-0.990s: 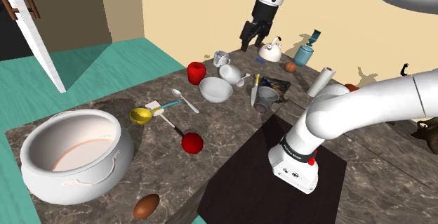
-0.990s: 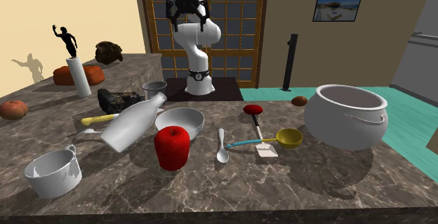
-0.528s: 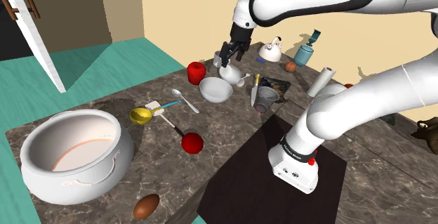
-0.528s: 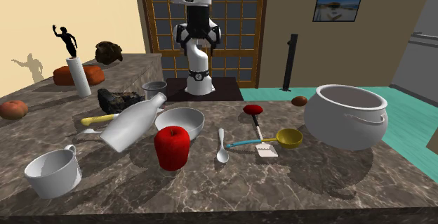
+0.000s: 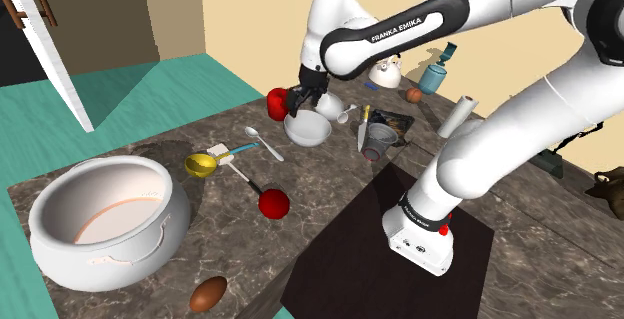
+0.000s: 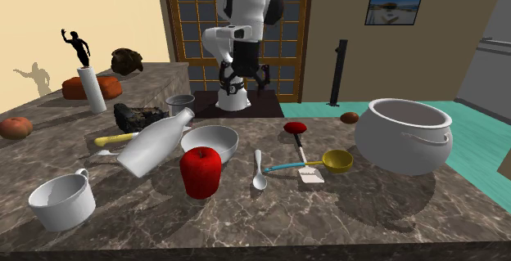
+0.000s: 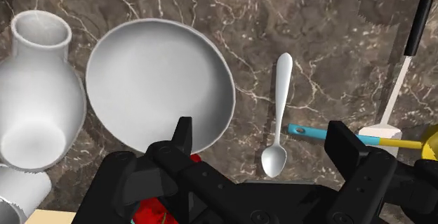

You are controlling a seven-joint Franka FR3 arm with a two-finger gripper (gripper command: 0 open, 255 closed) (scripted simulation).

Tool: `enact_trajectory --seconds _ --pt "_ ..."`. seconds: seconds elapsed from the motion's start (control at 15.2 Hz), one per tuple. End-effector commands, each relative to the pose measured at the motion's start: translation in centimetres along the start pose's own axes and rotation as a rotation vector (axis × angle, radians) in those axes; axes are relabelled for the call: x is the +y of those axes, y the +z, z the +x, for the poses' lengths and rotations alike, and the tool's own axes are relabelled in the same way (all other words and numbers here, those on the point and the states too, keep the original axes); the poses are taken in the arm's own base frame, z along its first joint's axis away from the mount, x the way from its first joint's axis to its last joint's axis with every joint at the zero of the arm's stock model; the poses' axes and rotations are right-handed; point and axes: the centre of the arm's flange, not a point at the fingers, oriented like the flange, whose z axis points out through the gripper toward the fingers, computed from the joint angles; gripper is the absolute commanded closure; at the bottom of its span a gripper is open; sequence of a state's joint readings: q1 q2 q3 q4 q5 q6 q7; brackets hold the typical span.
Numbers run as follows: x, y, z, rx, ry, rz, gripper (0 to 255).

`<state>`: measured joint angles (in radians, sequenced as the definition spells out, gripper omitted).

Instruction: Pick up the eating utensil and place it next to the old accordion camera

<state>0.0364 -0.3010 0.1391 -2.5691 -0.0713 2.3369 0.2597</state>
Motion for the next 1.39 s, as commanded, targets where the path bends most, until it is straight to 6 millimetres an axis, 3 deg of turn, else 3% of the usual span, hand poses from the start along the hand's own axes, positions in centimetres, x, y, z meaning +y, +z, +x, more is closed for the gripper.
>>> enact_trajectory --seconds 0.0,0.73,1.32 --pt "-1.0 2.2 0.9 0.011 -0.005 -0.009 0" --pt "-7.2 14.4 6.1 0.058 -0.028 -0.069 0" --pt "-7.2 19.1 6.6 0.061 -0.029 -0.072 0"
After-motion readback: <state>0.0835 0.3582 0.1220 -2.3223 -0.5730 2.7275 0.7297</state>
